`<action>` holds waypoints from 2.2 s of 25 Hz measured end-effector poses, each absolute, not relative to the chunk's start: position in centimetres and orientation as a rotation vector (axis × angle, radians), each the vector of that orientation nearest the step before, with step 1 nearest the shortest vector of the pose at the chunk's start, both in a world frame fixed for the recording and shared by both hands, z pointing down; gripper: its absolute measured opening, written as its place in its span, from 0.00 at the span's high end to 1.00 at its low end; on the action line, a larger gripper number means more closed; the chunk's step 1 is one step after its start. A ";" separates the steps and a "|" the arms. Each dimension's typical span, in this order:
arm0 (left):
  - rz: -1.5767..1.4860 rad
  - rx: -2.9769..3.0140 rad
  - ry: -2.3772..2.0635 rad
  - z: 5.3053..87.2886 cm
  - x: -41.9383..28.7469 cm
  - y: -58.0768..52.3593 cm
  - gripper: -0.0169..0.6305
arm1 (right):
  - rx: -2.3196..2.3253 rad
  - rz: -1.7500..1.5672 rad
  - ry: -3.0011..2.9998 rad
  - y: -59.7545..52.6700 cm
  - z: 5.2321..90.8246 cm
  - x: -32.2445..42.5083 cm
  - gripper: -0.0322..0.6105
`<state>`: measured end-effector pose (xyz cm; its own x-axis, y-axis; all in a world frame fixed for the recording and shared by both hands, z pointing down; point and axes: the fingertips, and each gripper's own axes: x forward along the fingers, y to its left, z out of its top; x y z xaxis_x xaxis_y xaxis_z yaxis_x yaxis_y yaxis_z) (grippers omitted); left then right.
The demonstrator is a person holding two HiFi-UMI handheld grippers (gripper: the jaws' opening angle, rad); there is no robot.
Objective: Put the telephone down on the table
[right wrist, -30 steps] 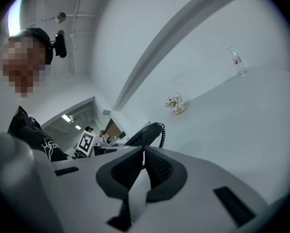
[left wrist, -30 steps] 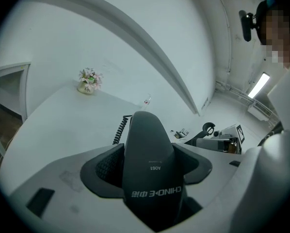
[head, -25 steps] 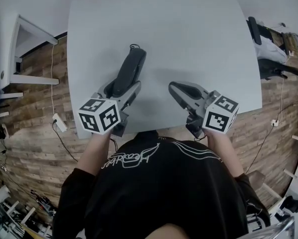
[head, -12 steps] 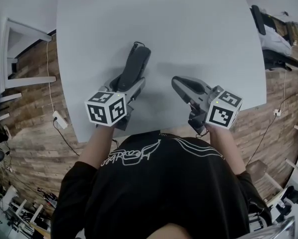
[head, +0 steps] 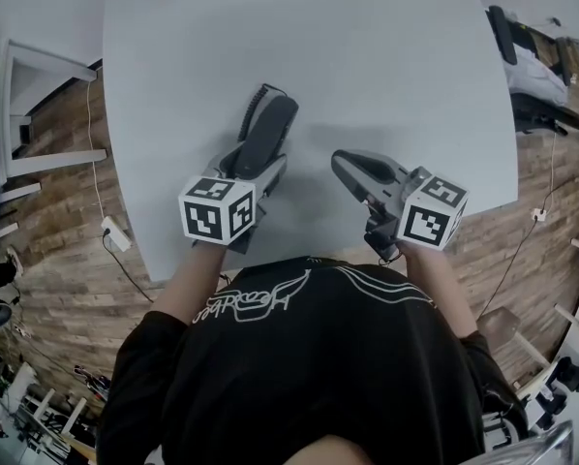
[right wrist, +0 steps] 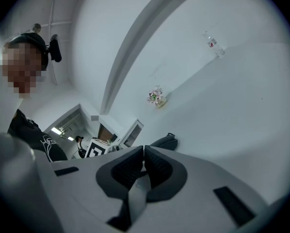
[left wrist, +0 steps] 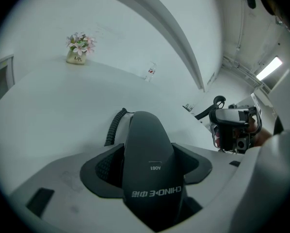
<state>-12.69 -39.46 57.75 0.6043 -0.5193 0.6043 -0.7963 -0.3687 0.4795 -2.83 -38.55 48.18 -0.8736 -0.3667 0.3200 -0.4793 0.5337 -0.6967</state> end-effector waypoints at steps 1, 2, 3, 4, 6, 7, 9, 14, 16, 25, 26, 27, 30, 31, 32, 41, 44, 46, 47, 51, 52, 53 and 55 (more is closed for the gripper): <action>0.495 2.067 -1.048 58.0 -12.7 -39.4 0.52 | 0.722 1.255 -2.628 -38.5 48.4 -2.9 0.89; 0.539 2.078 -1.062 58.3 -12.6 -39.3 0.52 | 0.714 1.252 -2.623 -38.5 48.7 -2.9 0.89; 0.581 2.086 -1.077 58.6 -12.5 -39.1 0.52 | 0.710 1.252 -2.619 -38.4 48.8 -2.8 0.89; 0.620 2.091 -1.090 58.8 -12.3 -38.9 0.52 | 0.713 1.252 -2.617 -38.5 48.7 -2.6 0.89; 0.693 2.091 -1.112 59.2 -11.8 -38.6 0.52 | 0.736 1.260 -2.626 -38.9 48.3 -2.0 0.89; 0.734 2.092 -1.123 59.4 -11.6 -38.5 0.52 | 0.751 1.265 -2.634 -39.0 48.1 -1.8 0.89; 0.815 2.104 -1.150 59.7 -11.3 -38.5 0.51 | 0.774 1.276 -2.646 -39.3 47.8 -1.6 0.89; 0.873 2.133 -1.177 60.2 -10.8 -38.4 0.51 | 0.780 1.285 -2.635 -38.8 48.2 -1.2 0.89; 0.880 2.148 -1.168 60.3 -10.7 -38.4 0.51 | 0.790 1.291 -2.634 -38.9 48.3 -1.1 0.89; 0.707 2.181 -1.096 58.8 -10.4 -38.6 0.47 | 0.804 1.296 -2.631 -37.6 47.9 -0.6 0.89; 0.673 2.193 -1.101 58.4 -10.6 -38.6 0.47 | 0.815 1.301 -2.637 -37.6 47.7 -0.5 0.89; 0.644 2.203 -1.111 57.9 -10.8 -38.6 0.47 | 0.823 1.304 -2.646 -37.4 47.4 -0.4 0.89; 0.584 2.198 -1.146 56.8 -11.7 -38.1 0.47 | 0.801 1.259 -2.681 -36.5 46.4 -0.4 0.89; 0.558 2.186 -1.153 56.3 -12.0 -37.9 0.46 | 0.789 1.223 -2.687 -36.0 46.1 -0.4 0.89; 0.530 2.176 -1.159 55.7 -12.3 -37.6 0.46 | 0.781 1.182 -2.689 -35.5 45.9 -0.4 0.89; 0.287 2.210 -1.198 47.7 -12.9 -32.3 0.47 | 0.777 1.058 -2.709 -30.2 44.2 0.6 0.89; 0.108 2.212 -1.133 43.9 -11.4 -28.5 0.55 | 0.747 1.007 -2.737 -27.1 42.4 1.0 0.89; -0.019 2.222 -1.082 41.4 -10.4 -25.7 0.63 | 0.727 0.964 -2.772 -24.7 40.8 1.2 0.89; -0.070 2.235 -1.060 40.3 -9.9 -24.4 0.68 | 0.716 0.935 -2.792 -23.6 40.0 1.2 0.89; -0.144 2.330 -1.021 36.6 -8.0 -18.9 0.87 | 0.632 0.859 -2.858 -18.6 37.1 1.0 0.89; -0.146 2.354 -1.012 36.0 -7.6 -17.4 0.87 | 0.604 0.850 -2.868 -17.1 36.5 1.0 0.89; -0.147 2.378 -1.001 35.4 -7.1 -15.8 0.88 | 0.583 0.838 -2.877 -15.6 36.0 0.9 0.89; -0.141 2.429 -0.972 34.5 -6.2 -12.8 0.92 | 0.561 0.808 -2.896 -12.8 35.2 0.9 0.89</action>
<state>-6.17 -12.82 34.47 0.7378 -0.6687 0.0917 -0.6150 -0.6100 0.4996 0.89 -12.84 35.17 -0.9293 -0.3248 0.1757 -0.3689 0.7935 -0.4841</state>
